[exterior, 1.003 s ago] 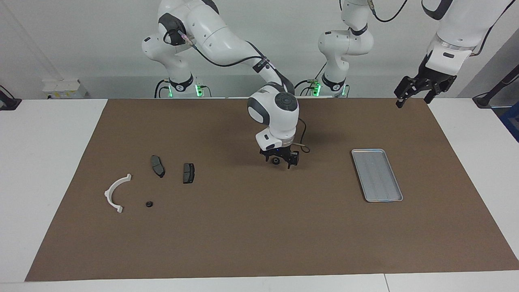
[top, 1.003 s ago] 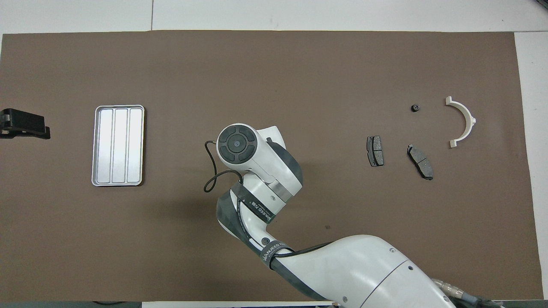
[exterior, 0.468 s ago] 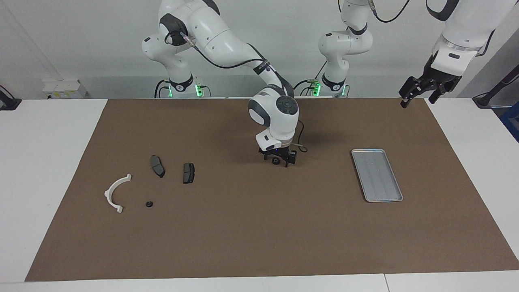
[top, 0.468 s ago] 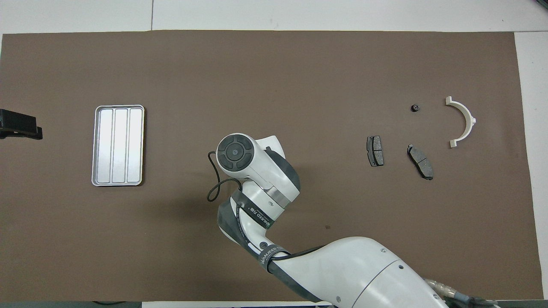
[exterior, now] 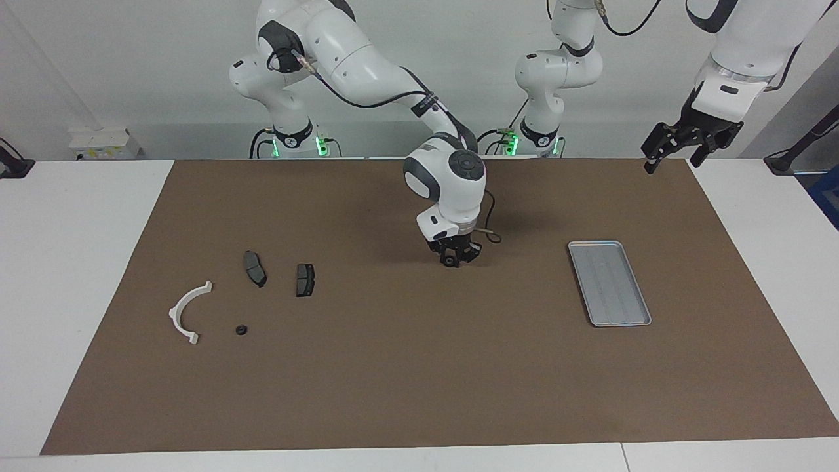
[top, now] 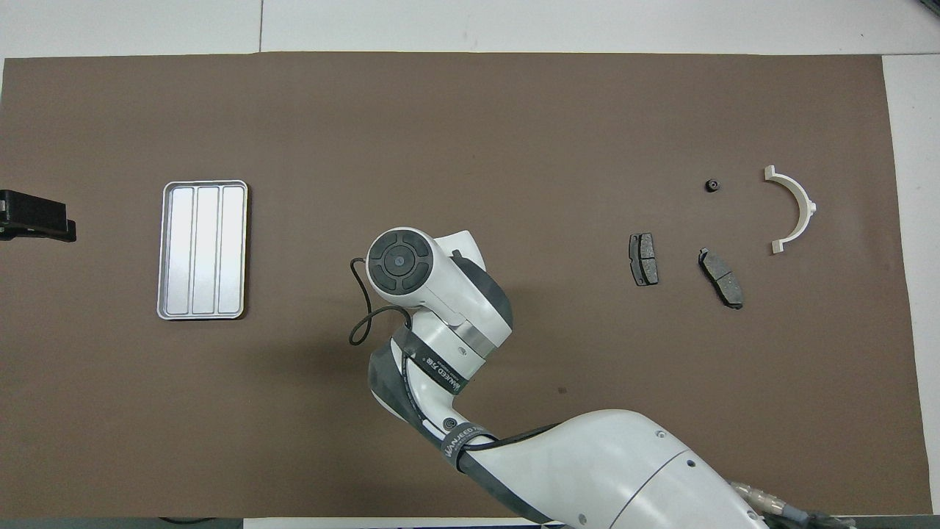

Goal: Place bearing gear from tray to pile

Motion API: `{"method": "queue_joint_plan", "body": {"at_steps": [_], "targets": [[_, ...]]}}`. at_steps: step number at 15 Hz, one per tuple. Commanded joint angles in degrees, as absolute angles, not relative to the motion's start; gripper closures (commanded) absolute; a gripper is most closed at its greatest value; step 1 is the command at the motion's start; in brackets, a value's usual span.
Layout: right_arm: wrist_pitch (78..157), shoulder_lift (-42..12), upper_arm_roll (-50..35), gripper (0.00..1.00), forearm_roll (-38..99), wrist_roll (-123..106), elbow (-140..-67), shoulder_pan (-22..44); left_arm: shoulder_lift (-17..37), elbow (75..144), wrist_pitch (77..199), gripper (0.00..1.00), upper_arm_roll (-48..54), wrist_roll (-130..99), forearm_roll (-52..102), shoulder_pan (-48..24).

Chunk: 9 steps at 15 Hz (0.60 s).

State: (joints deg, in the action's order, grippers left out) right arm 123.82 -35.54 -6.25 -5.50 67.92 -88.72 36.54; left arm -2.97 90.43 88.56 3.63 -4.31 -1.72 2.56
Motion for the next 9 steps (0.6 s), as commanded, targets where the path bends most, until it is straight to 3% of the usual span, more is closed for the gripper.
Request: {"method": "queue_joint_plan", "body": {"at_steps": [1, 5, 9], "targets": [[123.9, -35.6, -6.3, 1.00, -5.1, 68.0, -89.9, 35.8, -4.4, 91.8, 87.5, 0.00, 4.2, -2.8, -0.7, 4.0], [120.3, -35.5, -6.2, 1.00, -6.0, 67.4, -87.2, 35.2, -5.3, 93.1, 87.3, 0.00, 4.1, -2.8, -0.7, 3.3], [104.3, -33.8, -6.2, 1.00, -6.0, 51.1, -78.1, 27.9, -5.4, 93.2, 85.3, 0.00, 4.2, -2.3, -0.7, 3.3]]}}
